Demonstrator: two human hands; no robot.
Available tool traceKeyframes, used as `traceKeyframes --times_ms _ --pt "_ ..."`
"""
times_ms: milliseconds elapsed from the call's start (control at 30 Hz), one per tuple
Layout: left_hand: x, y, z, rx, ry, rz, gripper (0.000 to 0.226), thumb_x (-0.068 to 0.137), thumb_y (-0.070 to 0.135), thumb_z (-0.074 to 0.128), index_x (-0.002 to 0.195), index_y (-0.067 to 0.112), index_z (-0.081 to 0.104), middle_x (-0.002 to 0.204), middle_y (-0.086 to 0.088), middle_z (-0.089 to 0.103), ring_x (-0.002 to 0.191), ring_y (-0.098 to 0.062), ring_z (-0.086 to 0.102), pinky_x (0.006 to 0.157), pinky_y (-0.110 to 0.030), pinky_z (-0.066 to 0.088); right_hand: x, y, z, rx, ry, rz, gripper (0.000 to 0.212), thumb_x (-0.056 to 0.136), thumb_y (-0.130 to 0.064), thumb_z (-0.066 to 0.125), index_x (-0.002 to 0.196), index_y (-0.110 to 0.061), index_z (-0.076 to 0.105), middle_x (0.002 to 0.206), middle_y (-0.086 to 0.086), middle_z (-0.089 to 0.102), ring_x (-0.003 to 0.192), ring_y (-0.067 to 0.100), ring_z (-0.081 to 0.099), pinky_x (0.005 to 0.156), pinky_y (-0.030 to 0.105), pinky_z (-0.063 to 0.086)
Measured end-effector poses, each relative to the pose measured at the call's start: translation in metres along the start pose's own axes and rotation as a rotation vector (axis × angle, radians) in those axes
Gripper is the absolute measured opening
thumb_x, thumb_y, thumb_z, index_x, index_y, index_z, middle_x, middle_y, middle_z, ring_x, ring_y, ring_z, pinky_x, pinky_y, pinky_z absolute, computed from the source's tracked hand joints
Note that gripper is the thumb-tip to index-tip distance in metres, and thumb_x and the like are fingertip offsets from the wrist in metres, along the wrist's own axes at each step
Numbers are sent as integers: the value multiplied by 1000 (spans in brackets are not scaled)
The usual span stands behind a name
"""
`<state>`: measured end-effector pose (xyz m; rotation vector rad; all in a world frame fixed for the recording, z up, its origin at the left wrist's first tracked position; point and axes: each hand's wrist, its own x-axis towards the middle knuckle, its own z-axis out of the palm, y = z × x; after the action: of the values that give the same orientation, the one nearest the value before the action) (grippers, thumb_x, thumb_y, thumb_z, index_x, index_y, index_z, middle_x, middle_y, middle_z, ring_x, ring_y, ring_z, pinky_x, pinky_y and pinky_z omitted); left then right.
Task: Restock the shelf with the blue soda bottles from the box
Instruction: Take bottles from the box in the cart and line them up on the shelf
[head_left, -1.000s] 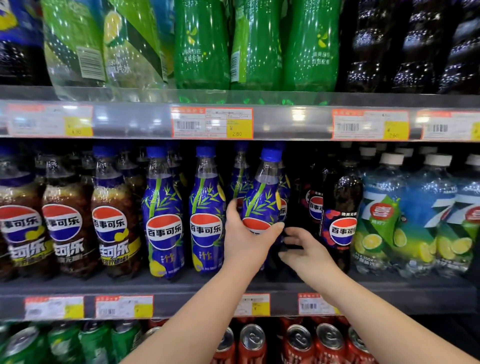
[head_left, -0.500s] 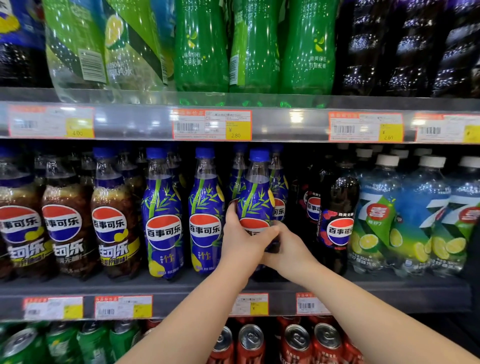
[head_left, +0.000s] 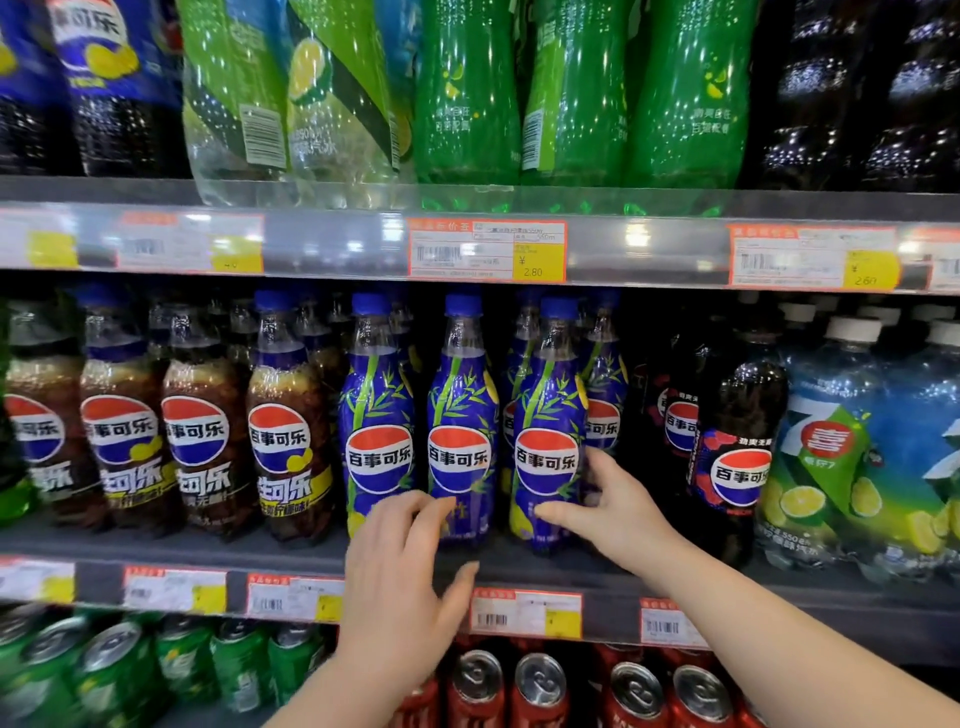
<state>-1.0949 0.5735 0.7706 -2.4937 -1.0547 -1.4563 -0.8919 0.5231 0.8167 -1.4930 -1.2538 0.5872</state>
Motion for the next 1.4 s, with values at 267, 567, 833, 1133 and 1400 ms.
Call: traceKeyframes --times_ms 267,567,833,1133,1400 --pt "26 -17 -9 -6 144 -117 74 68 39 67 131 13 36 143 -16 26 134 -34 22 107 -43 24 2 -1 10 77 -31 9 60 73 4 72 120 -21 43 103 -13 56 86 -8 54 62 -2 43" --pt "37 -37 4 -93 91 -120 106 62 23 84 141 28 13 154 -17 4 135 -41 27 93 -52 44 -1 -5 10 59 -46 50 54 75 -5 73 106 -37 44 102 -19 58 90 -4 58 65 7 50" --pt "33 -47 5 -61 74 -76 105 63 13 82 141 29 13 154 -17 4 129 -46 35 76 -52 52 16 -17 -25 -129 277 -84 40 78 0 61 111 -19 51 105 6 56 78 15 55 75 26 47" --pt "33 -48 7 -49 68 -74 104 60 11 84 140 23 18 153 -15 5 128 -47 34 74 -56 51 60 -2 -23 -77 459 24 87 63 -24 83 134 -15 36 128 13 54 113 28 55 97 46 47" --pt "33 -49 7 -44 66 -64 102 61 11 84 140 22 19 153 -19 5 126 -50 36 75 -56 50 41 -6 -30 49 329 -18 57 72 -12 76 121 -15 47 103 4 65 93 19 63 80 33 52"
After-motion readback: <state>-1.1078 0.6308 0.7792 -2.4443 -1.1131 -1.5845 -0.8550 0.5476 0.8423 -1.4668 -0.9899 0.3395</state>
